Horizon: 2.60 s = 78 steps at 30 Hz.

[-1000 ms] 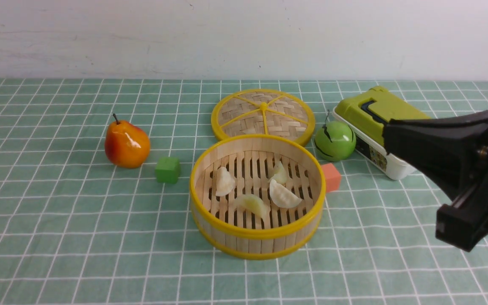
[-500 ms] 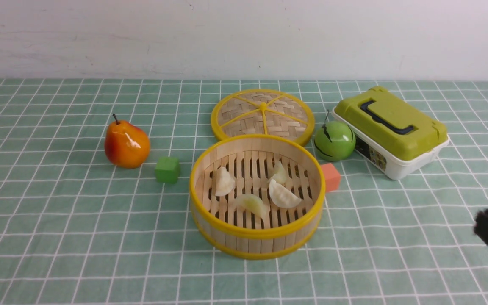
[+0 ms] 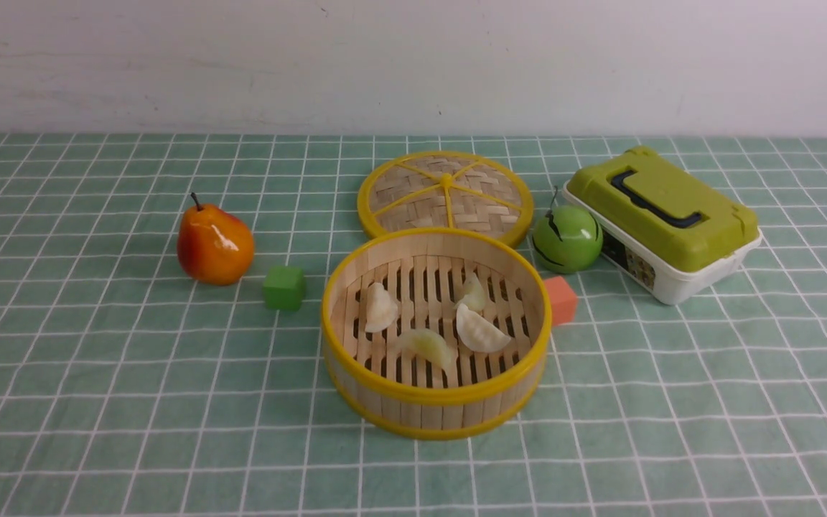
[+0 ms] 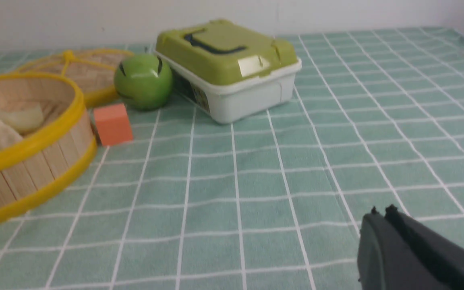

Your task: Put the dumplings into the steamer on the table with the blue tablecloth.

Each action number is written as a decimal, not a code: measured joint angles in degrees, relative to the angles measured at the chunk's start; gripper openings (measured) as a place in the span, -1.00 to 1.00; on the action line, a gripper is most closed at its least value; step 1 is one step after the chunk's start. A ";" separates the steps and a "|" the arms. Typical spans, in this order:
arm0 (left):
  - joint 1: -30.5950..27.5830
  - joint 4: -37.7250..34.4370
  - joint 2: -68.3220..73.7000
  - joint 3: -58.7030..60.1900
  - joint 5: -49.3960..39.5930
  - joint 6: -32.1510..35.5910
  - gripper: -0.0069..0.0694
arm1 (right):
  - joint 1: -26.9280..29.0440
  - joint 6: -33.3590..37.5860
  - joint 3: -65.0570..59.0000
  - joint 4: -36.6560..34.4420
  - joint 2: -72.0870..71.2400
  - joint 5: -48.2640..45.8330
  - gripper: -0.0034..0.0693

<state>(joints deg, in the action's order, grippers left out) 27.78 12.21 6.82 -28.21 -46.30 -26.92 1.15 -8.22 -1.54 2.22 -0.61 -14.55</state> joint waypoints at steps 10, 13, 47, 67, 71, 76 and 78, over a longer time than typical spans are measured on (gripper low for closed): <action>0.00 0.00 0.00 0.00 0.00 0.00 -0.44 | -1.24 0.00 0.36 1.25 0.00 -6.68 -0.92; 0.00 0.00 0.00 0.00 0.00 0.00 -0.43 | -1.24 0.00 0.42 1.25 0.00 -6.82 -0.92; -5.49 -2.79 0.00 8.87 13.68 0.28 -0.53 | -1.24 0.00 0.47 1.25 0.00 -6.99 -0.83; -28.75 -10.55 -7.38 29.84 29.51 14.87 -0.86 | -1.24 0.00 0.47 1.25 0.00 -6.99 -0.78; -30.12 -11.11 -7.38 29.84 26.25 15.72 -0.86 | -1.24 0.00 0.47 1.25 0.00 -6.99 -0.76; -30.29 -11.32 -7.38 29.84 24.73 20.36 -0.86 | -1.24 0.00 0.47 1.25 0.00 -6.99 -0.74; -30.17 -11.32 -7.38 29.84 24.73 20.71 -0.86 | -1.24 0.00 0.47 1.25 0.00 -6.99 -0.74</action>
<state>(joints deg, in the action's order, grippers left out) -2.39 0.90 -0.56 1.62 -21.57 -6.20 -0.09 -8.22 -1.07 3.47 -0.61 -21.54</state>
